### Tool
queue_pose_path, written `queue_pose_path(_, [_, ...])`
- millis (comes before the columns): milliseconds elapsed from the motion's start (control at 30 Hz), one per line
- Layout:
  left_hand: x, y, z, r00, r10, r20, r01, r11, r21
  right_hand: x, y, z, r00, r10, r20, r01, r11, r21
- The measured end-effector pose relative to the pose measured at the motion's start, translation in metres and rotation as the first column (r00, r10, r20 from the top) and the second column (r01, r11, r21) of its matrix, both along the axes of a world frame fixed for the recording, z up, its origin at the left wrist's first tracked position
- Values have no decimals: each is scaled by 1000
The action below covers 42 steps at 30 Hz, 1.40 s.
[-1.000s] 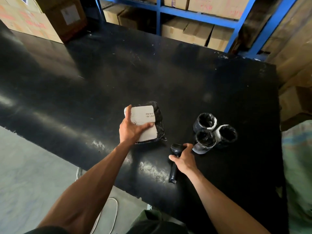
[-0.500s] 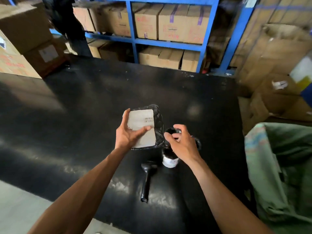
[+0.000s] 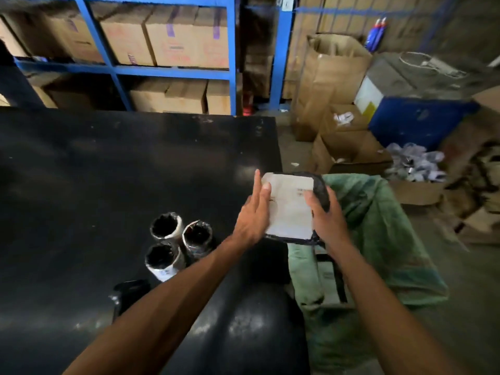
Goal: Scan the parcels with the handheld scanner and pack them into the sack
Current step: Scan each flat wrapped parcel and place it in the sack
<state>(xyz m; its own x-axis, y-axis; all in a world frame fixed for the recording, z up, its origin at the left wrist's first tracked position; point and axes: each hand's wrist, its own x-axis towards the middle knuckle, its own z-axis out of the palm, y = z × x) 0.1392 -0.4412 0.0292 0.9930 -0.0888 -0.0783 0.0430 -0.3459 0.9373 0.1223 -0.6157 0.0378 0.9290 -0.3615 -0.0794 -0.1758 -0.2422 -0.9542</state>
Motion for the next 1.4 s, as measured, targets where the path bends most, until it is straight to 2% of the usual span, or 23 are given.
queue_pose_path(133, [4,-78,-16,991,-136,-14,135,965,224,-5,-97,-23,986,-138,-95,133,989,-59])
queue_pose_path(200, [9,-104,-24,992,-98,-79,113,967,228,-11,-132,-40,981,-138,-139,131,989,-64])
queue_pose_path(300, [25,-134,-42,978,-16,-206,62,974,216,-24,-160,-74,961,-93,-259,84,995,-46])
queue_pose_path(367, [30,-150,-58,964,-107,-245,178,941,289,-32,-165,-101,940,-47,-339,43,999,-19])
queue_pose_path(433, [33,-156,-74,952,-67,-299,162,938,308,-37,-162,-124,909,38,-416,-35,999,15])
queue_pose_path(500, [32,-158,-85,965,-31,-262,148,887,438,-37,-155,-142,866,128,-484,-131,991,27])
queue_pose_path(600, [28,-158,-90,979,-9,-201,110,860,498,-28,-149,-157,788,246,-565,-275,961,34])
queue_pose_path(733, [31,-160,-94,987,-12,-163,91,868,489,-23,-151,-167,638,279,-718,-377,926,25])
queue_pose_path(867, [32,-158,-97,991,-17,-133,83,858,508,-25,-151,-184,405,207,-890,-512,858,-33])
queue_pose_path(967, [30,-158,-99,992,-31,-126,92,850,519,-25,-147,-188,347,131,-928,-574,812,-100])
queue_pose_path(1033, [31,-157,-100,992,-34,-122,92,851,517,-23,-144,-189,373,119,-920,-636,755,-160])
queue_pose_path(1133, [33,-156,-101,993,-34,-116,89,856,509,-26,-132,-179,444,207,-872,-769,588,-252])
queue_pose_path(1167, [33,-156,-101,993,-33,-114,87,859,505,-25,-126,-175,435,268,-859,-812,530,-246])
queue_pose_path(1267, [35,-157,-103,994,-35,-106,84,863,497,-16,-114,-172,311,364,-878,-925,328,-191])
queue_pose_path(1333, [35,-158,-105,993,-45,-106,91,866,491,-12,-107,-181,270,337,-902,-946,265,-184])
queue_pose_path(1400, [38,-158,-107,993,-44,-109,92,866,492,-14,-98,-195,277,289,-916,-946,247,-208])
